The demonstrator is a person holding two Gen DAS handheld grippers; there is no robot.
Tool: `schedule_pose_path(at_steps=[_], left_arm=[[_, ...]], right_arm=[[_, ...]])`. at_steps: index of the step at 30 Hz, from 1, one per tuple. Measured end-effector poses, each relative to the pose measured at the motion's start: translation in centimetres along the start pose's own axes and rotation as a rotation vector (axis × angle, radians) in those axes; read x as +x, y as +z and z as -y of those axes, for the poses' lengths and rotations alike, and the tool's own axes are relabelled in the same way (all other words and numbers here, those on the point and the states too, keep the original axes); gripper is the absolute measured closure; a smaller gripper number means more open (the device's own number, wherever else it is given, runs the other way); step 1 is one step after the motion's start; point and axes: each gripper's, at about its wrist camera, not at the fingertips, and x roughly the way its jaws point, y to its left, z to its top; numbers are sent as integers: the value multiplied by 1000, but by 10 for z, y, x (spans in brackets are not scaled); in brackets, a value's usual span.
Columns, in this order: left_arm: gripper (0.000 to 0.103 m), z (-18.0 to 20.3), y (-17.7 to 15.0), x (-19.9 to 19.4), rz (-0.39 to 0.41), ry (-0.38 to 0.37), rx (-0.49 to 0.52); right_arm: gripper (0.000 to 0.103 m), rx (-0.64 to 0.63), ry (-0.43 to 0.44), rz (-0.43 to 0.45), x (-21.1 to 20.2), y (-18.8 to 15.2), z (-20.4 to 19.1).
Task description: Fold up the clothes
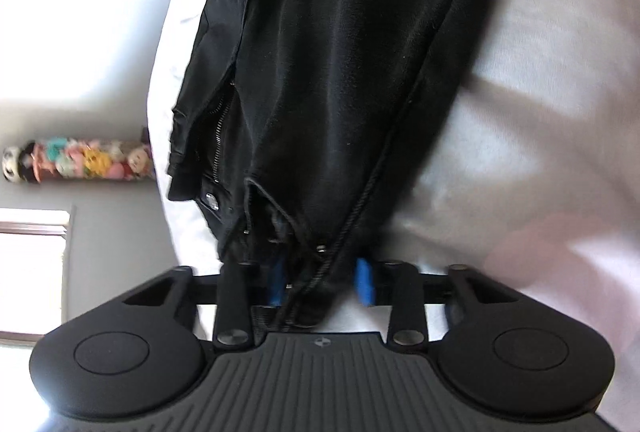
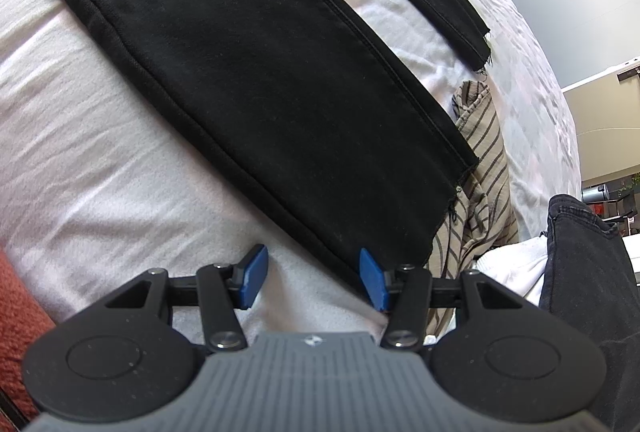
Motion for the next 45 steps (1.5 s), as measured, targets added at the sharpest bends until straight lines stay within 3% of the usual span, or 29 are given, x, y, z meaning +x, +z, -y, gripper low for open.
schedule_pose_path(at_steps=[6,8,10,12,14,16,20,26,32,36,45], left_arm=[[72,-19,7,-7,-19,1,-139],[72,-24,10,-9,-31,0,-172],[72,-30,14,-8,-49,-7,-220],[72,-39,17,-8,-69,-21,-313],[73,-48,19,-9,-88,-34,-414],[74,-54,20,-14,-92,-30,-468],[75,-67,18,-29,-68,-12,-507],[76,-107,17,-60,-15,16,-565],[76,-162,31,-67,-10,3,-648],[75,-199,46,-53,-21,0,-634],[75,-270,99,31,-88,52,-577]], right_arm=[[57,-46,-29,46,-5,1,-4],[56,-73,-52,68,-7,2,-6],[48,-122,-41,78,-7,4,-9],[48,-176,-33,77,-4,7,-14],[55,-198,-37,83,-1,12,-15],[86,-175,-30,87,-1,16,-14],[91,-102,-108,156,-17,17,-10],[93,75,-199,272,-59,33,26],[93,188,-264,339,-81,87,88],[93,191,-290,339,-75,131,123],[93,144,-305,237,-1,233,181]])
